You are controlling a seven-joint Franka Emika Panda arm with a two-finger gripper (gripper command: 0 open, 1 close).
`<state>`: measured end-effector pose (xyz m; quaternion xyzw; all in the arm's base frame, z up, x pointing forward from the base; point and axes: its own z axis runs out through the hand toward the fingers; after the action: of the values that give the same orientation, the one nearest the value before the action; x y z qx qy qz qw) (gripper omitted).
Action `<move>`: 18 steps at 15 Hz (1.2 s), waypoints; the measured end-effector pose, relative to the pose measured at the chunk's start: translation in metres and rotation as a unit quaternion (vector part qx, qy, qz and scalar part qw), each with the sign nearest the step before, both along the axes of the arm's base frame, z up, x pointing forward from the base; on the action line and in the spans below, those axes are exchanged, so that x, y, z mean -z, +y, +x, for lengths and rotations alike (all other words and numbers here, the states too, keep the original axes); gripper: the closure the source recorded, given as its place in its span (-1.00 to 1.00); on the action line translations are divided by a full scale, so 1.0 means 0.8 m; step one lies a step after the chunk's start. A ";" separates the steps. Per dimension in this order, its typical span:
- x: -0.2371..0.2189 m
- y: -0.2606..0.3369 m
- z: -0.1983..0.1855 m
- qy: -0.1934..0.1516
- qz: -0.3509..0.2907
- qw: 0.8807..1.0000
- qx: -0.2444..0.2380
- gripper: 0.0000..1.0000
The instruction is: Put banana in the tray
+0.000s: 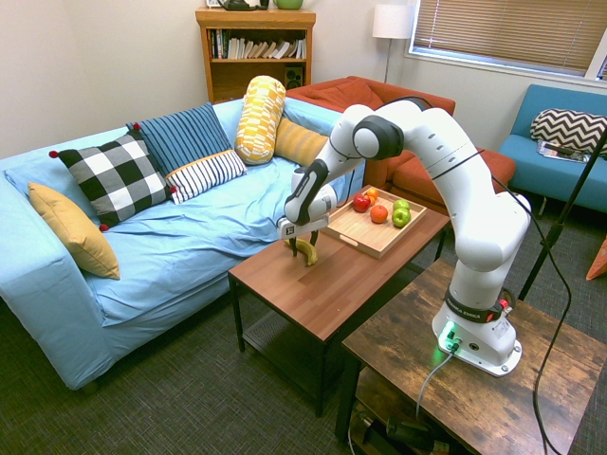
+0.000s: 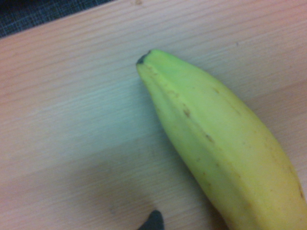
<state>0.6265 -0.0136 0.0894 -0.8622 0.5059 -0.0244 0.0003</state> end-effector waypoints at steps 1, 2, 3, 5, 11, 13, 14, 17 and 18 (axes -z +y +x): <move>0.000 -0.002 0.000 0.000 0.001 1.000 0.000 1.00; 0.000 -0.003 0.000 0.000 0.002 1.000 0.000 1.00; 0.000 -0.004 0.000 0.000 0.003 1.000 0.000 1.00; -0.001 -0.005 0.000 0.003 0.003 1.000 -0.001 1.00; -0.052 -0.005 0.012 -0.004 0.009 1.000 -0.004 1.00; -0.086 -0.018 0.014 -0.011 0.006 1.000 0.000 1.00; -0.104 -0.032 0.014 -0.015 0.001 1.000 0.005 1.00; -0.148 -0.093 0.002 -0.025 -0.014 0.999 0.016 1.00; -0.157 -0.117 -0.005 -0.027 -0.016 0.999 0.020 1.00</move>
<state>0.6224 -0.1074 0.2147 -0.8507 0.5226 -0.0558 -0.0001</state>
